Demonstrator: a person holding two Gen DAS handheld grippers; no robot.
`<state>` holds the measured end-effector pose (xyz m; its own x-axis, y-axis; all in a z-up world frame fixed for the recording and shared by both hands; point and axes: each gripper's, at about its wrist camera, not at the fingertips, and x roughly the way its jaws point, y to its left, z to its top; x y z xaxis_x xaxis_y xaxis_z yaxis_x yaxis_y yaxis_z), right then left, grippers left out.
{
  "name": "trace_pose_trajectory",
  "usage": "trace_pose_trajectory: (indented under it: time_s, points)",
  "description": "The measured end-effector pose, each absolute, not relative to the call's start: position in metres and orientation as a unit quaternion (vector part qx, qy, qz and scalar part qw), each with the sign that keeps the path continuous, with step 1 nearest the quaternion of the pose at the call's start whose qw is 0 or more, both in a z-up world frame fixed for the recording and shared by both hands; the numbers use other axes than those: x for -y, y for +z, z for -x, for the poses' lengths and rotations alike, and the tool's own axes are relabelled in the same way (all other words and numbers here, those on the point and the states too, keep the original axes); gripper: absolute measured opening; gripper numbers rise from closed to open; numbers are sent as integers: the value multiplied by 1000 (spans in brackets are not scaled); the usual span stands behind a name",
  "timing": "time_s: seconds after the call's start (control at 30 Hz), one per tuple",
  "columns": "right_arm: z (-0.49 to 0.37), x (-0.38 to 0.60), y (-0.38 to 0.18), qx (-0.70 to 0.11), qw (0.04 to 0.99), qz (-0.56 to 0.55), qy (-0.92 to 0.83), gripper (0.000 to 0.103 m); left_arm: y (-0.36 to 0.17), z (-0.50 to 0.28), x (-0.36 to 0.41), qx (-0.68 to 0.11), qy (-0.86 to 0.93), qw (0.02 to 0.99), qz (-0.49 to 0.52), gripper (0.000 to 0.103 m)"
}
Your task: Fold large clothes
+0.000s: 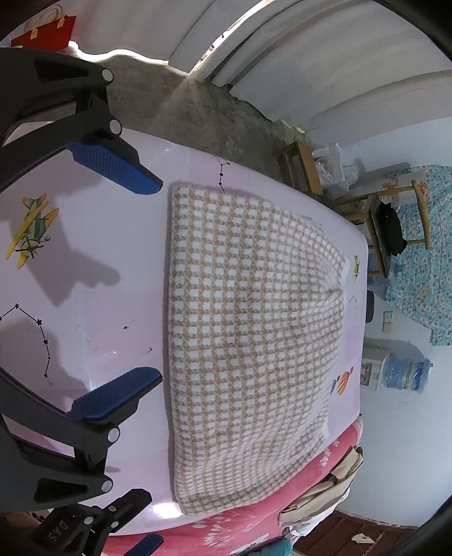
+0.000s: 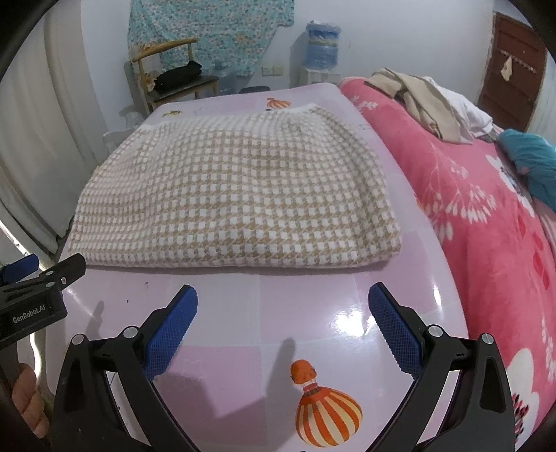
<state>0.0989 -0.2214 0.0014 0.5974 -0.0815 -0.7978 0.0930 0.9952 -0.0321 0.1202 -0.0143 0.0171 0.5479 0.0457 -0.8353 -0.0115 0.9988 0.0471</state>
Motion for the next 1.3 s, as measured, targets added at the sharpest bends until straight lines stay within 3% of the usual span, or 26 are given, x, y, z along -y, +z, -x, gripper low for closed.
trace_pose_trajectory:
  time_s: [1.3]
  points:
    - [-98,219,2,-447,893,-3,-54,95,13,-121,20,-480,9,877,-24,98]
